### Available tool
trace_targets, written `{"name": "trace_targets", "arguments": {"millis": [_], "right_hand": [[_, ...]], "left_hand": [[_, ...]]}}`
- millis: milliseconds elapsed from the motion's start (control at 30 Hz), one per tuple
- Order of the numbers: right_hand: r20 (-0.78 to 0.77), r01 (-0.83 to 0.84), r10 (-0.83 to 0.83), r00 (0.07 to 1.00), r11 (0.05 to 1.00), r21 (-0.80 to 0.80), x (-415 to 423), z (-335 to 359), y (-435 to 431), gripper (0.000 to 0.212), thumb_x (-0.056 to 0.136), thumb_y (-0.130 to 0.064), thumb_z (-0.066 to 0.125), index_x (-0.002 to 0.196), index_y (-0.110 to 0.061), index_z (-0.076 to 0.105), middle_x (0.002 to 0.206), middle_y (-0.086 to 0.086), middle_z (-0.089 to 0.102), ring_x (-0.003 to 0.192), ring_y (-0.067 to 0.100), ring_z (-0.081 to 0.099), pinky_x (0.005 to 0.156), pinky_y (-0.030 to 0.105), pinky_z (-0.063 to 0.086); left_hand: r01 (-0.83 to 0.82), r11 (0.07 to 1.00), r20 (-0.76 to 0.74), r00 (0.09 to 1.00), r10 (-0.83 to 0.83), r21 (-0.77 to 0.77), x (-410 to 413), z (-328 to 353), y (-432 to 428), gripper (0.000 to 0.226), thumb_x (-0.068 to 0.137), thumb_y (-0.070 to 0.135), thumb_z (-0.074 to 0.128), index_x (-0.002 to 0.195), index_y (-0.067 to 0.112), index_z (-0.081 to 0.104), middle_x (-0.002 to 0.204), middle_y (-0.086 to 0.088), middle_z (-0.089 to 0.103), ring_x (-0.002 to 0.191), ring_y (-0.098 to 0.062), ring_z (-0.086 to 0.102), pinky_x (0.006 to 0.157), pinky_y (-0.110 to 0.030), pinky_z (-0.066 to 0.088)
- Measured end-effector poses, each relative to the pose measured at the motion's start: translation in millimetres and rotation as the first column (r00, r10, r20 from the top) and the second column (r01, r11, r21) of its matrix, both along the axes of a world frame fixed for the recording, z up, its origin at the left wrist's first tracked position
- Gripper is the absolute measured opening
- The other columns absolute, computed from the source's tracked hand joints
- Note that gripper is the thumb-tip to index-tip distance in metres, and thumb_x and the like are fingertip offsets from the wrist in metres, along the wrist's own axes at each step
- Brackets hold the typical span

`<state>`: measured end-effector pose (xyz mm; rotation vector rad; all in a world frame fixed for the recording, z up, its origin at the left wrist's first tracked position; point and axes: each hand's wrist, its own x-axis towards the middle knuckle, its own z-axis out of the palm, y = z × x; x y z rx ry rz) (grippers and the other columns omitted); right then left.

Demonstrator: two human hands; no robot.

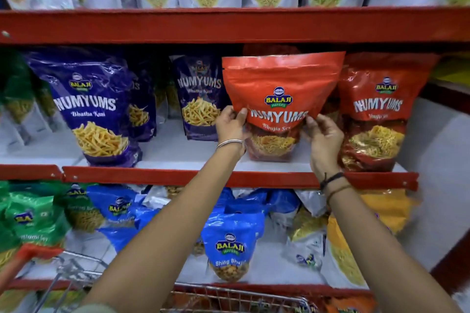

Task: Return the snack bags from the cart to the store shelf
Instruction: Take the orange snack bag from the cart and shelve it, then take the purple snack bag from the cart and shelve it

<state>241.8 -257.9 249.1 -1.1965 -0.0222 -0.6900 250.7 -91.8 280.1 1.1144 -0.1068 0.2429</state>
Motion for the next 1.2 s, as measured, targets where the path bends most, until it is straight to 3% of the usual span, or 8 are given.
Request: {"name": "trace_targets", "arguments": {"millis": [100,233,300,433,667,833,1033,1200], "right_hand": [[-0.065,0.011,-0.010,0.998,1.000,0.015,26.5,-1.4,-3.7,0.021,0.088,-0.003,0.053,0.077,-0.021,0.057,0.060,-0.020,0.067,0.062,-0.005,0.061,0.058,0.015,0.055],[-0.147,-0.015,0.009,0.989,0.999,-0.040,47.4,5.3,-8.4,0.014,0.093,-0.012,0.048,0.101,-0.014,0.059,0.092,-0.006,0.061,0.087,0.008,0.057,0.071,0.021,0.056],[-0.242,-0.012,-0.030,0.970,0.985,-0.170,48.7,-0.6,-12.6,0.032,0.094,-0.025,0.046,0.120,-0.009,0.054,0.109,0.003,0.059,0.102,0.017,0.055,0.086,0.030,0.048],[-0.532,-0.216,-0.014,0.847,0.905,-0.367,36.0,-19.9,-14.4,0.078,0.080,-0.072,0.030,0.127,-0.014,0.050,0.132,0.006,0.053,0.122,0.027,0.049,0.106,0.046,0.037],[-0.470,-0.174,-0.050,0.881,0.891,-0.420,-1.0,-28.4,-14.1,0.063,0.090,-0.058,0.021,0.137,-0.019,0.039,0.146,0.009,0.042,0.134,0.028,0.037,0.109,0.040,0.028],[-0.463,-0.240,-0.023,0.886,0.832,-0.500,-28.1,-30.8,-18.6,0.084,0.073,-0.081,0.020,0.119,-0.023,0.059,0.134,0.018,0.054,0.123,0.031,0.051,0.108,0.050,0.037],[-0.323,-0.101,-0.107,0.940,0.819,-0.565,-67.4,-40.7,6.0,0.046,0.094,-0.044,0.033,0.121,-0.014,0.056,0.129,0.009,0.057,0.112,0.014,0.049,0.093,0.025,0.033],[-0.268,-0.105,-0.033,0.963,0.868,-0.485,-137.3,-103.1,48.7,0.028,0.092,-0.030,0.048,0.113,-0.015,0.060,0.110,-0.005,0.062,0.101,-0.004,0.057,0.083,0.004,0.041]], "left_hand": [[-0.043,0.998,-0.036,0.998,0.045,0.050,30.1,1.2,-8.8,0.022,0.086,0.005,0.051,0.070,0.019,0.055,0.080,-0.006,0.062,0.080,-0.024,0.057,0.080,-0.049,0.050],[-0.087,0.965,-0.042,0.994,0.100,0.248,59.9,-1.8,-6.0,0.012,0.089,0.025,0.050,0.080,0.018,0.057,0.093,-0.011,0.059,0.089,-0.026,0.057,0.086,-0.042,0.051],[-0.084,0.915,-0.018,0.995,0.099,0.394,54.4,-8.8,-3.2,0.031,0.092,0.030,0.044,0.103,0.004,0.055,0.098,-0.013,0.060,0.092,-0.025,0.057,0.088,-0.028,0.049],[0.247,0.772,-0.254,0.960,-0.115,0.586,31.0,-34.5,4.3,0.057,0.090,0.053,0.020,0.139,0.025,0.026,0.148,-0.006,0.034,0.135,-0.030,0.035,0.105,-0.048,0.035],[0.357,0.704,-0.281,0.932,-0.228,0.614,10.8,-38.6,18.8,0.062,0.087,0.058,0.005,0.142,0.031,0.016,0.153,-0.004,0.026,0.138,-0.029,0.029,0.111,-0.052,0.029],[0.303,0.665,-0.204,0.953,-0.225,0.683,-13.7,-40.1,29.2,0.064,0.088,0.055,0.006,0.140,0.025,0.029,0.146,-0.008,0.039,0.132,-0.028,0.040,0.102,-0.037,0.033],[0.126,0.642,-0.021,0.985,-0.169,0.756,-34.4,-55.9,48.4,0.059,0.088,0.057,0.022,0.131,0.024,0.044,0.137,-0.003,0.050,0.125,-0.017,0.046,0.110,-0.037,0.034],[0.015,0.750,0.131,0.982,-0.135,0.661,-119.4,-100.3,101.5,0.040,0.087,0.042,0.042,0.119,0.022,0.054,0.124,0.005,0.059,0.119,-0.001,0.050,0.101,-0.013,0.037]]}}
